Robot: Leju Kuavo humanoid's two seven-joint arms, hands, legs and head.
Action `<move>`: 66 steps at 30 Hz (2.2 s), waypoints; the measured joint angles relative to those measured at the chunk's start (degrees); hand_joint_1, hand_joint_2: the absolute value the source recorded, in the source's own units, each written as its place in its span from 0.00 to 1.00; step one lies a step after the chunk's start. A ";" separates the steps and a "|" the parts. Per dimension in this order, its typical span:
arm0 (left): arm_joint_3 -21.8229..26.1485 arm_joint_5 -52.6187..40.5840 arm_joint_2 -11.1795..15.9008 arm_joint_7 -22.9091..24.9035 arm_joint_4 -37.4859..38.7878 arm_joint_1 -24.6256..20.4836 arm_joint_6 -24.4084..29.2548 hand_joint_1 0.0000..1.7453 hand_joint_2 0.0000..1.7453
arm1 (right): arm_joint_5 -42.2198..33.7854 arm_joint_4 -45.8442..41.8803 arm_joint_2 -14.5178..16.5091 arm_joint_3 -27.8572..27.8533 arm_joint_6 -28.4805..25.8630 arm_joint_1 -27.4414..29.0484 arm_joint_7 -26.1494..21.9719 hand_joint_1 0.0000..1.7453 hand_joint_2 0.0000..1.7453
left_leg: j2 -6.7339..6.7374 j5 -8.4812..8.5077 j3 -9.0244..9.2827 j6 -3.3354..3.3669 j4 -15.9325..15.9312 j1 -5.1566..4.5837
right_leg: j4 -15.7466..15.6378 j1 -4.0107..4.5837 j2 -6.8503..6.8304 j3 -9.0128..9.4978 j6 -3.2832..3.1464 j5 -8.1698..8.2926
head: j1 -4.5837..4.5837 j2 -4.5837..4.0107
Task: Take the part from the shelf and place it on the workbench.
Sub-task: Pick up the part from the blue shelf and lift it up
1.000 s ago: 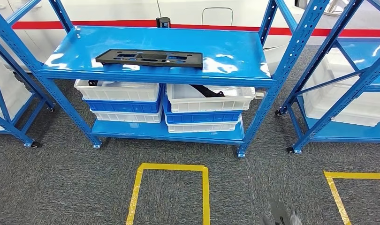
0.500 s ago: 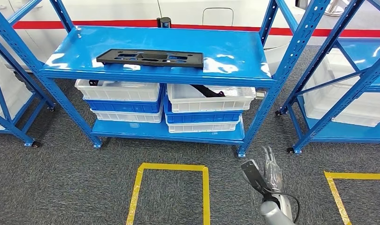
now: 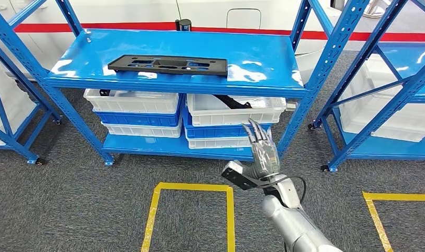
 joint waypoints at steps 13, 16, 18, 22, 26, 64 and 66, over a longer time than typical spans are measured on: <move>-0.06 -3.46 -0.11 2.69 0.02 -0.16 -0.03 0.00 0.00 | 17.01 -7.98 5.65 14.21 1.40 -8.82 6.98 0.00 1.00 | -0.01 0.02 -0.03 -0.03 -0.01 0.03 | 0.03 0.01 0.00 -0.21 -0.01 -0.01 | -0.01 0.00; -0.07 -4.11 -0.11 3.24 0.02 -0.18 -0.05 0.00 0.00 | 18.76 -8.70 6.81 16.10 2.02 -10.19 7.94 0.00 1.00 | -0.05 0.05 -0.13 -0.05 -0.01 0.03 | 0.06 0.01 -0.02 -0.13 -0.02 0.02 | 0.02 0.00; -0.07 -4.63 -0.08 3.79 0.02 -0.23 -0.05 0.00 0.00 | 20.36 -8.81 7.57 18.03 2.76 -11.54 8.91 0.00 1.00 | 0.05 0.06 -0.19 -0.07 -0.01 0.03 | 0.07 0.00 0.05 -0.28 -0.10 0.09 | 0.01 0.00; -0.07 -5.35 -0.08 4.70 0.03 -0.29 0.08 0.00 0.00 | 22.69 -8.54 8.96 20.17 3.91 -12.97 10.45 0.00 1.00 | 0.07 0.10 -0.29 -0.06 0.00 0.02 | 0.07 0.01 0.06 -0.34 -0.14 0.16 | 0.02 0.00; -0.07 -6.53 -0.04 6.23 0.07 -0.43 0.27 0.00 0.00 | 25.02 -6.97 10.79 23.46 6.95 -16.28 12.36 0.00 1.00 | 0.24 0.15 -0.35 -0.06 -0.01 0.03 | 0.07 0.01 0.17 -0.49 -0.10 0.20 | 0.01 0.00; 0.57 -10.29 0.15 9.99 0.50 -0.57 0.25 0.00 0.00 | 17.82 21.66 15.14 18.76 12.39 -24.93 18.21 0.00 1.00 | 0.29 0.20 -0.38 -0.01 0.01 0.02 | 0.07 0.00 0.17 -0.54 -0.06 0.24 | 0.01 0.00; 0.67 -10.50 0.15 10.02 0.50 -0.56 0.22 0.00 0.00 | 17.92 22.11 14.65 18.10 11.69 -25.03 18.57 0.00 1.00 | 0.29 0.20 -0.38 -0.01 0.01 0.01 | 0.07 0.00 0.17 -0.54 -0.06 0.24 | 0.02 0.00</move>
